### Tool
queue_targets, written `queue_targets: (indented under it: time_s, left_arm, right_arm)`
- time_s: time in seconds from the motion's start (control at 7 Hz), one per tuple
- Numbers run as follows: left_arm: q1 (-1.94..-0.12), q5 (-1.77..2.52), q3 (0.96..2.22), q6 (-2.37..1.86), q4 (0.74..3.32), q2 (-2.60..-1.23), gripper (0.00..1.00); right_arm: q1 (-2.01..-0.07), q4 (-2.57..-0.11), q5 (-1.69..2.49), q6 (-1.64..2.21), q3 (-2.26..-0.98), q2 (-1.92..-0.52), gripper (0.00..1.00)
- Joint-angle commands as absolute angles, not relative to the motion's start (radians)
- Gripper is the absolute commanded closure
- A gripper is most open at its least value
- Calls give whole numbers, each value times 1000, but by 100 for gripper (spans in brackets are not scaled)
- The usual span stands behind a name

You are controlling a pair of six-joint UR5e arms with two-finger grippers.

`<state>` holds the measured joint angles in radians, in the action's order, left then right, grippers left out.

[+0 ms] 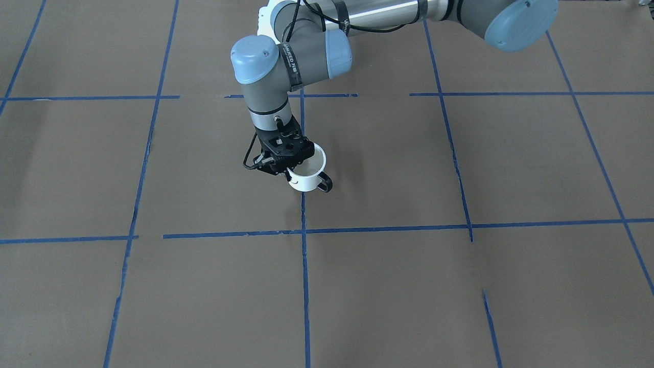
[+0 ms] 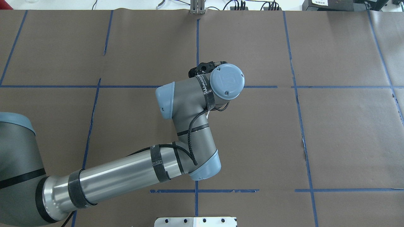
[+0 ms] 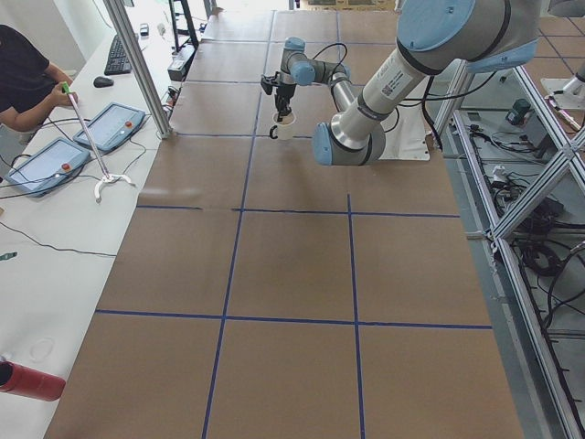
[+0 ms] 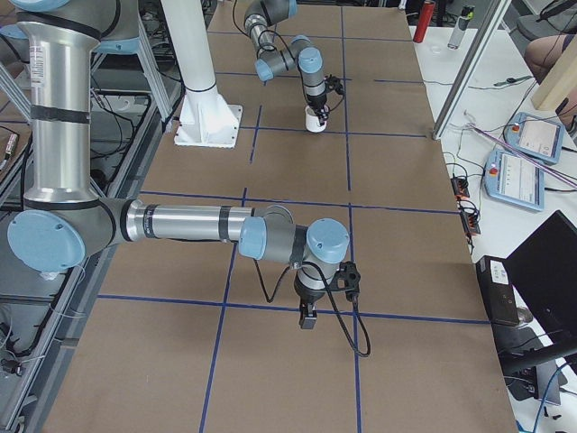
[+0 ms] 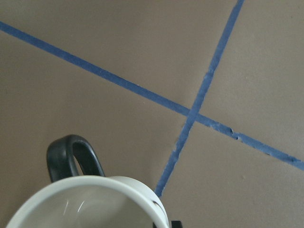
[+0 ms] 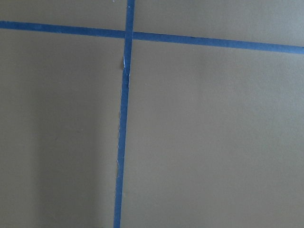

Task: Flip mug
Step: 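Rotate the left wrist to turn the mug upright and lower it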

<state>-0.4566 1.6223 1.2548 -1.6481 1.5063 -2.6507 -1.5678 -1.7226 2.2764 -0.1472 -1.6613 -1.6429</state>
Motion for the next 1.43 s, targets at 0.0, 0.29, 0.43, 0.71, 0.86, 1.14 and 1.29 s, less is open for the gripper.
queue_targets:
  time_s: [0.0,0.29,0.43,0.71,0.86,1.14,1.29]
  left_arm:
    - [-456,1601,1243,-1622,1505,-2655,100]
    - [-457,1559,1243,-1608,1515,-2642,100]
    - [-456,1557,1243,-1608,1517,-2640,100]
    - [-456,1559,1236,-1608,1531,-2643,100]
    - [-456,1557,1236,-1608,1531,-2646,100]
    - [-454,1557,1206,-1606,1554,-2652,100]
    - [-454,1557,1203,-1606,1557,-2654,100]
  right_arm:
    - [-1568,-1723,2276,-147,-1661,-1643,0]
    - [-1568,-1723,2276,-147,-1661,-1643,0]
    - [-1568,-1723,2276,-147,-1661,-1643,0]
    - [-1568,-1723,2276,-147,-1661,-1643,0]
    - [-1568,-1723,2276,-147,-1661,-1643,0]
    - [-1568,-1723,2276,-147,-1661,-1643,0]
    - [-1568,-1723,2276,-147,-1661,-1643,0]
